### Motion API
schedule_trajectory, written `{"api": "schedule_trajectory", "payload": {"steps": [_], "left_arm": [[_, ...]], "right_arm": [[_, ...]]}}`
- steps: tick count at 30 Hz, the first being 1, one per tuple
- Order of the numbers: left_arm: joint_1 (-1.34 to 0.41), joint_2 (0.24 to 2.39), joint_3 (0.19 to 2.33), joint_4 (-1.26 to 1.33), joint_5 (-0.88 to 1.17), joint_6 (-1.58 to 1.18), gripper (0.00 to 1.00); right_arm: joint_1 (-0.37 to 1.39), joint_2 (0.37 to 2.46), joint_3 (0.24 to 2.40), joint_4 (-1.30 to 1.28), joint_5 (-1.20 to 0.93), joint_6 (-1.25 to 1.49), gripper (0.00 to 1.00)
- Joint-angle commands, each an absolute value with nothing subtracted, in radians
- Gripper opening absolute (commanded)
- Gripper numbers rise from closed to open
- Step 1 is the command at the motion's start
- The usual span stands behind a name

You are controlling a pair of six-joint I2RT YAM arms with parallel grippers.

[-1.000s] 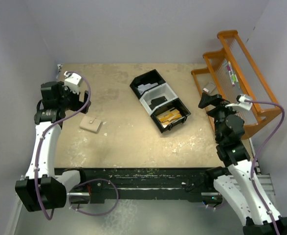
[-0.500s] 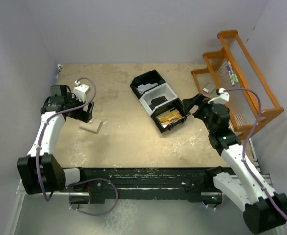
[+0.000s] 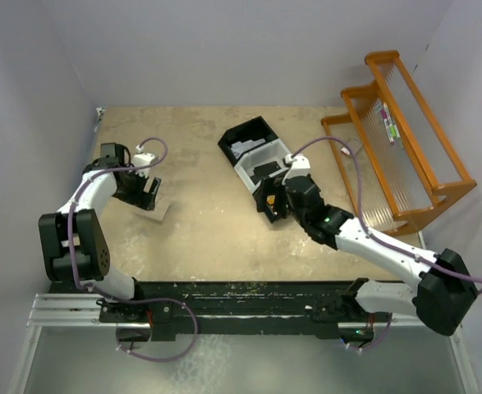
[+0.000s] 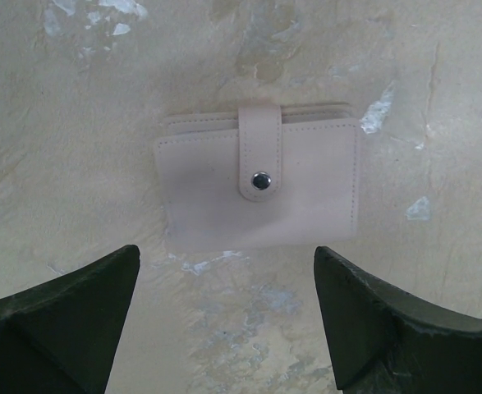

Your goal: Take the credit cards out of the card holder

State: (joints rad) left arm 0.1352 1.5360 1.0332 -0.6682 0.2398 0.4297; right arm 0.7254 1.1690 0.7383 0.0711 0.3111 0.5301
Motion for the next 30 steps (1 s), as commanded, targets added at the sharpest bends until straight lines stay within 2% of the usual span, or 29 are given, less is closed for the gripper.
{"api": "schedule_trajectory", "payload": {"steps": [1,4,10,13,21,30], "left_arm": [[0.153,1.588,1.095,-0.621,0.198,0.437,0.88],[0.166,1.632,1.122,-0.614,0.202,0.436,0.81],[0.175,1.726,1.17,-0.62,0.229,0.443,0.61],[0.183,1.753,1.187,-0.637,0.262,0.445,0.54],[0.224,1.79,1.185,-0.625,0.282,0.459,0.51],[0.257,1.784,1.234,-0.729,0.492,0.486,0.58]], "right_arm": [[0.813,1.224,0.832,0.12,0.4,0.476,0.99],[0.876,1.251,0.845,0.133,0.397,0.468,0.98],[0.963,1.274,0.852,0.149,0.398,0.464,0.97],[0.985,1.283,0.859,0.148,0.399,0.462,0.97],[1.003,1.309,0.883,0.153,0.359,0.459,0.96],[1.012,1.327,0.896,0.16,0.334,0.461,0.96]]}}
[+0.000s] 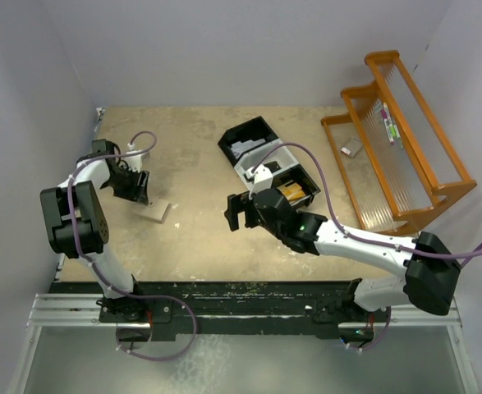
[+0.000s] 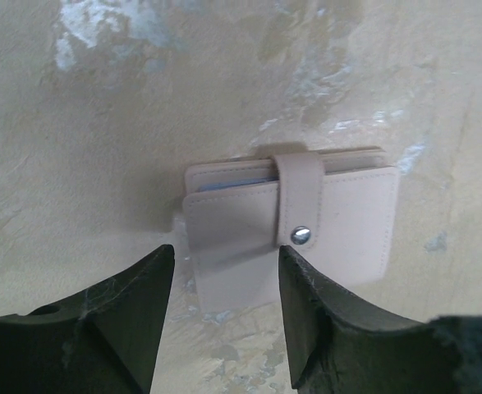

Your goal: Take the credit cards out of the card holder

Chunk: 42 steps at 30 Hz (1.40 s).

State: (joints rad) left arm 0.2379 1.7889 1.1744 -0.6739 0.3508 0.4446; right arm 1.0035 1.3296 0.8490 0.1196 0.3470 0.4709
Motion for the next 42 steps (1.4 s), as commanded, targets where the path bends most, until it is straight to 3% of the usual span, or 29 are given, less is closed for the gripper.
{"api": "schedule_trajectory", "payload": {"steps": [1,11,19,32,38,42], "left_arm": [[0.268,1.782,1.243,-0.743,0.52,0.49,0.58],[0.418,1.837,1.314,-0.795,0.575,0.534,0.52],[0.42,1.886,1.302,-0.803,0.621,0.529,0.51],[0.419,1.97,1.316,-0.815,0.706,0.528,0.38],[0.416,1.973,1.308,-0.835,0.761,0.543,0.26],[0.412,1.966,1.289,-0.834,0.765,0.553,0.1]], "right_arm": [[1.012,1.328,0.896,0.16,0.332,0.462,0.96],[1.018,1.33,0.896,0.162,0.322,0.463,0.96],[1.024,1.337,0.891,0.167,0.321,0.471,0.95],[1.029,1.338,0.877,0.167,0.317,0.48,0.94],[1.03,1.348,0.879,0.167,0.315,0.481,0.92],[1.03,1.359,0.88,0.171,0.308,0.485,0.92]]}}
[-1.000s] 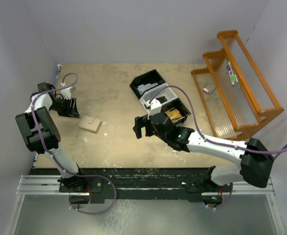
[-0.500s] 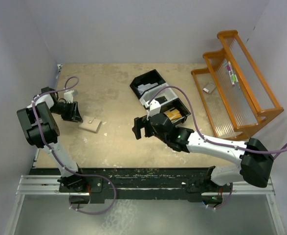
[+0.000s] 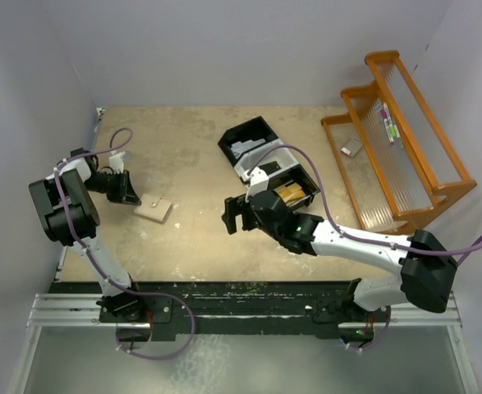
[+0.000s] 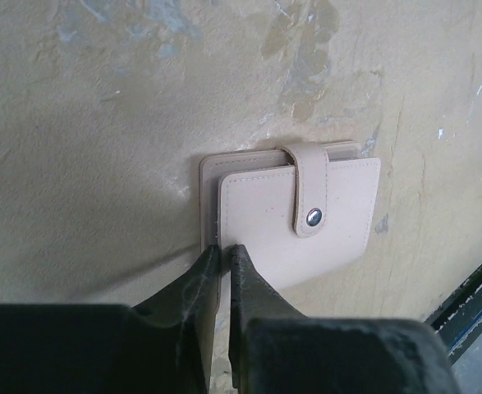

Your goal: Take the credit cards out of the card holder

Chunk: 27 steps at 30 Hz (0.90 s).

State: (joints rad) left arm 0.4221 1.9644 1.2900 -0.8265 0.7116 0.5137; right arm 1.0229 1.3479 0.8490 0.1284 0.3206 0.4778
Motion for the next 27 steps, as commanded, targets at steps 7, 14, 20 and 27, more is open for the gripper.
{"api": "schedule_trajectory", "payload": {"steps": [7,14,20,27], "left_arm": [[0.41,1.923,1.287,-0.886,0.832,0.561,0.0],[0.351,1.787,1.304,-0.979,0.913,0.572,0.0],[0.227,1.638,1.297,-1.061,0.93,0.609,0.0],[0.138,1.469,1.299,-1.13,0.965,0.646,0.0]], "right_arm": [[1.03,1.372,0.888,0.174,0.288,0.485,0.91],[1.03,1.382,0.913,0.144,0.206,0.485,0.93],[1.021,1.371,0.956,0.12,0.098,0.384,0.95],[0.875,1.313,0.963,0.149,-0.282,0.324,0.97]]}}
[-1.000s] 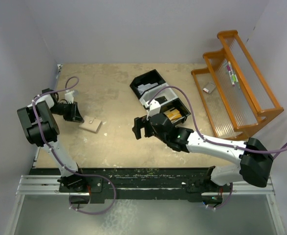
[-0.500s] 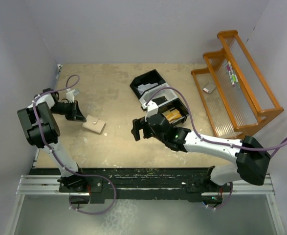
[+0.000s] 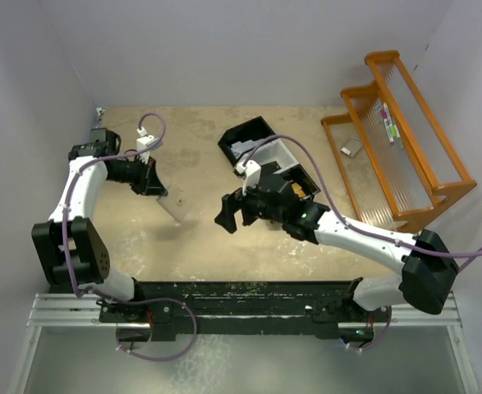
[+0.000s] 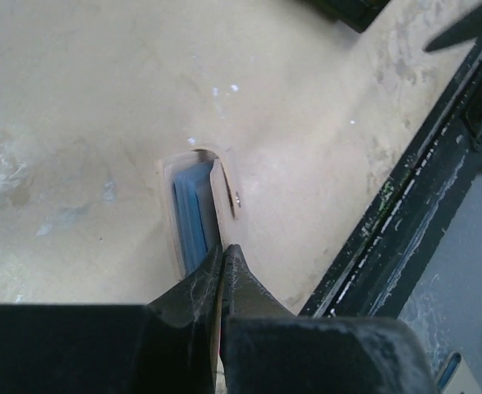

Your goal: Take the credit cards out of the card holder

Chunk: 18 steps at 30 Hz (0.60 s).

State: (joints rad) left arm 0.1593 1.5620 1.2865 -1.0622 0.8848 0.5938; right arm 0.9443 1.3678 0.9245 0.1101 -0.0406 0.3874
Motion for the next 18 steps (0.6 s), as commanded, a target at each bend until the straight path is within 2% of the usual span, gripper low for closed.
{"api": "schedule_trajectory", "payload": {"steps": [1,12,18], "left_arm": [[0.127,1.456,1.307,-1.144,0.968,0.647,0.0],[-0.017,1.351,1.362,-1.296,1.018,0.64,0.0],[-0.07,1.297,1.392,-1.331,1.038,0.61,0.0]], "right_arm": [[0.872,1.31,0.969,0.147,-0.316,0.307,0.98],[0.858,1.408,1.108,0.131,-0.556,0.228,0.98],[0.847,1.448,1.133,0.14,-0.6,0.205,0.99]]}}
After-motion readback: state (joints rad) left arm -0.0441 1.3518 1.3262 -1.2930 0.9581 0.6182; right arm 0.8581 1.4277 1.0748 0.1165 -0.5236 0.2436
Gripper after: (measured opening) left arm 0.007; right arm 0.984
